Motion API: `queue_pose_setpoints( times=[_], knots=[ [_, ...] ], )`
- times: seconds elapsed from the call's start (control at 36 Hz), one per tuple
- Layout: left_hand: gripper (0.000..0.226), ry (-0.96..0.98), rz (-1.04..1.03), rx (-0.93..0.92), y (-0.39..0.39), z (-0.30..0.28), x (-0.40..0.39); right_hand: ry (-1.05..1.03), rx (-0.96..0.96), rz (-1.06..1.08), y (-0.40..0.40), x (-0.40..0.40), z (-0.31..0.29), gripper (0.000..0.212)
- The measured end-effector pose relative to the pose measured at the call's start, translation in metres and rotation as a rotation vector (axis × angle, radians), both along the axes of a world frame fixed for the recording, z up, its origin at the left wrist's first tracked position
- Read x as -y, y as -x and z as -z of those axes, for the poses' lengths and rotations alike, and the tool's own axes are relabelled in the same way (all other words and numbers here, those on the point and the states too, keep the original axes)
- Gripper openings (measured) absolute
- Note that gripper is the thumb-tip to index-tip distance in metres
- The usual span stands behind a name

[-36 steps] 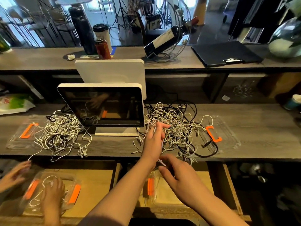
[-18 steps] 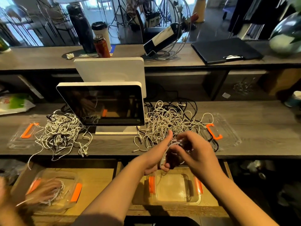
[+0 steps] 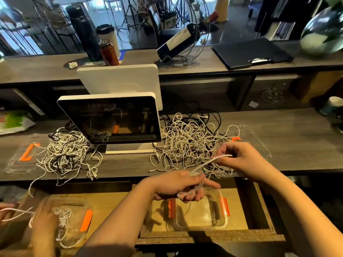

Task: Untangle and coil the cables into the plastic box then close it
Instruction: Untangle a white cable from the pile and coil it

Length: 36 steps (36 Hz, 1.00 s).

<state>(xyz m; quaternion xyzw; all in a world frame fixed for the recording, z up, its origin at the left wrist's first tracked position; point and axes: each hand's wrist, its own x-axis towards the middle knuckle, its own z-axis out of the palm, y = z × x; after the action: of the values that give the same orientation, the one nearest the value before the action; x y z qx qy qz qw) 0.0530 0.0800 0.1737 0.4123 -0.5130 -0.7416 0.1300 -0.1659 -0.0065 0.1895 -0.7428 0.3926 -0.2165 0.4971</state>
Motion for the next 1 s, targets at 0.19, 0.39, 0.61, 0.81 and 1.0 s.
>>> queue_pose_setpoints(
  times=[0.19,0.39,0.61,0.81,1.0],
  knots=[
    [0.055,-0.079,-0.424,-0.188,-0.005,0.008,0.003,-0.195,-0.002,-0.030,0.003,-0.013,0.006,0.025],
    [0.050,-0.067,-0.652,-0.407,0.007,0.006,0.004,-0.271,-0.001,-0.005,-0.012,-0.028,0.017,0.029],
    [0.056,-0.108,-0.847,-0.617,0.008,0.002,0.007,-0.209,-0.006,0.016,-0.025,-0.038,0.023,0.028],
    [0.054,-0.073,-0.892,-0.607,0.012,0.004,0.010,-0.166,-0.059,0.052,-0.032,-0.046,0.030,0.032],
    [0.054,-0.134,-1.015,-0.617,0.021,0.006,0.020,-0.104,-0.084,0.043,-0.040,-0.055,0.041,0.033]
  ],
)
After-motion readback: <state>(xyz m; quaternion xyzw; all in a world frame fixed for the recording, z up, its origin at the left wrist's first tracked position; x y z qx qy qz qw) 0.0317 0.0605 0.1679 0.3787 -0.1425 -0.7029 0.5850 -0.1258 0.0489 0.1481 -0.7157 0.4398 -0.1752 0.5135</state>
